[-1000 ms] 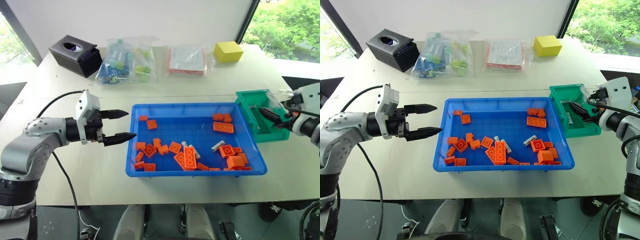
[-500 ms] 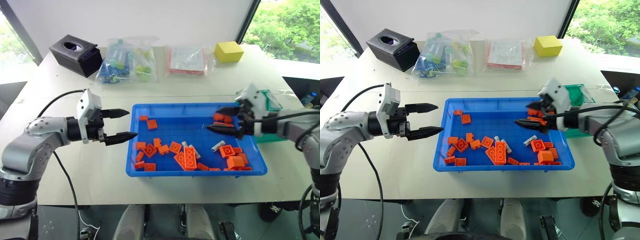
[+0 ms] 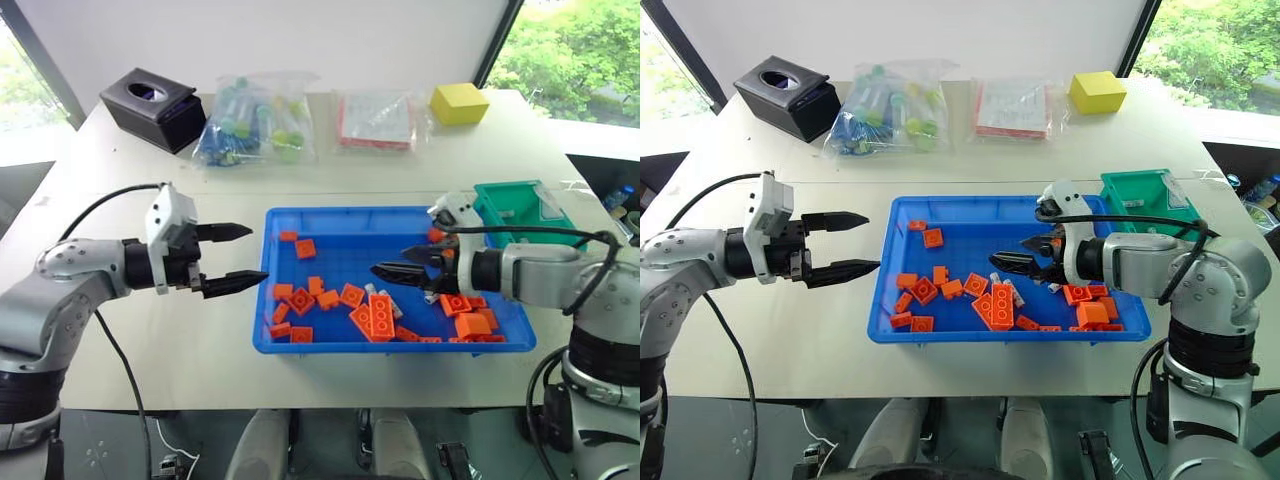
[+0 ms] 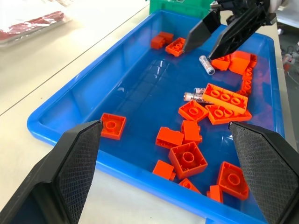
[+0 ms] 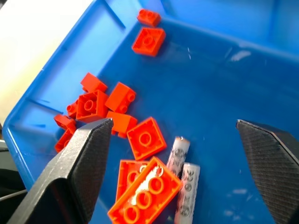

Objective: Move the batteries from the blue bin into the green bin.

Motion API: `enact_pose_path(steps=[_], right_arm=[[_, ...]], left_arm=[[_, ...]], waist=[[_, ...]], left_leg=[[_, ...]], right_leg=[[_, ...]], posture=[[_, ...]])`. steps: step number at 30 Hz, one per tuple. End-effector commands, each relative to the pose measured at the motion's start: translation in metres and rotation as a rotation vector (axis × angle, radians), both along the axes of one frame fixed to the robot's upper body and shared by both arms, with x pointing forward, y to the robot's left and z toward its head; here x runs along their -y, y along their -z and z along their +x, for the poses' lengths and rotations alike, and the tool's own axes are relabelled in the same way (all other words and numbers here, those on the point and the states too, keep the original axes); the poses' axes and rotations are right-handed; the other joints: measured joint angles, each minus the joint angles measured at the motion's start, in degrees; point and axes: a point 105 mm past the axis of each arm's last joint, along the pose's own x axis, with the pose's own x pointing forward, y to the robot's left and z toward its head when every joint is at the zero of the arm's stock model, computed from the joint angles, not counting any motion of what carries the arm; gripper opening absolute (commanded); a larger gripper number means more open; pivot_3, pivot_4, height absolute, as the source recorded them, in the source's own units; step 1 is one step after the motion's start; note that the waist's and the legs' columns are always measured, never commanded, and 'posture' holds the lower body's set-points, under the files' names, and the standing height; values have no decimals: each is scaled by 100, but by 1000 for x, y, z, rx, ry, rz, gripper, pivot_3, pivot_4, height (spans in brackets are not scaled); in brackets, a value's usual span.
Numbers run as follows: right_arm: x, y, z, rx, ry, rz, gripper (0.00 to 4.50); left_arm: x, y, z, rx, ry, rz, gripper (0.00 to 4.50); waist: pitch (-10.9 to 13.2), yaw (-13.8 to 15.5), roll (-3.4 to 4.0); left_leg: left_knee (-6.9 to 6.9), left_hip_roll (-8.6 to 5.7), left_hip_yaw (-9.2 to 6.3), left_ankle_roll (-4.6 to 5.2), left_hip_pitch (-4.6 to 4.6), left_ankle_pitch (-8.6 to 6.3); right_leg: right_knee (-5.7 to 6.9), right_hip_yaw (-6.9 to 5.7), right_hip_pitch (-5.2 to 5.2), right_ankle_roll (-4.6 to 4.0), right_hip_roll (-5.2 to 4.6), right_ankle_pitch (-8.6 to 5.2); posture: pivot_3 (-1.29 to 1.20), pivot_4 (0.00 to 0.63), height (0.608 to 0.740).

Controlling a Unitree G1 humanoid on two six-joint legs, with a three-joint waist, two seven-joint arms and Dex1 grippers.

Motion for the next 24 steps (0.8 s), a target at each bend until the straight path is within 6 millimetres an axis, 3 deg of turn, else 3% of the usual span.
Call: enact_pose_path(steps=[1, 5, 11, 24], right_arm=[[1, 0, -9, -45, 9, 9, 4333], [-2, 6, -23, -160, 56, 58, 4333], [-8, 18, -50, -238, -65, 58, 4333], [-24, 39, -32, -332, 4, 143, 4333]], left_arm=[[2, -10, -3, 50, 17, -3, 4500], [3, -9, -3, 50, 27, -2, 4500], [2, -8, -2, 54, 36, 7, 4500], [4, -11, 0, 68, 41, 10, 4500]], waist=[[0, -10, 0], [2, 3, -1], [3, -1, 0], [3, 9, 0]], left_leg=[[0, 1, 1, 2, 0, -1], [-1, 3, 0, 6, -1, -3], [0, 20, 11, 11, 1, -5], [0, 62, 5, 10, -2, -6]], right_leg=[[0, 0, 0, 0, 1, 0], [-6, -4, 5, -1, -1, -2], [-31, -4, 13, -10, 17, -3], [-53, 3, 13, -46, 67, 13]], posture=[[0, 150, 692], [0, 150, 692], [0, 150, 692], [0, 150, 692]])
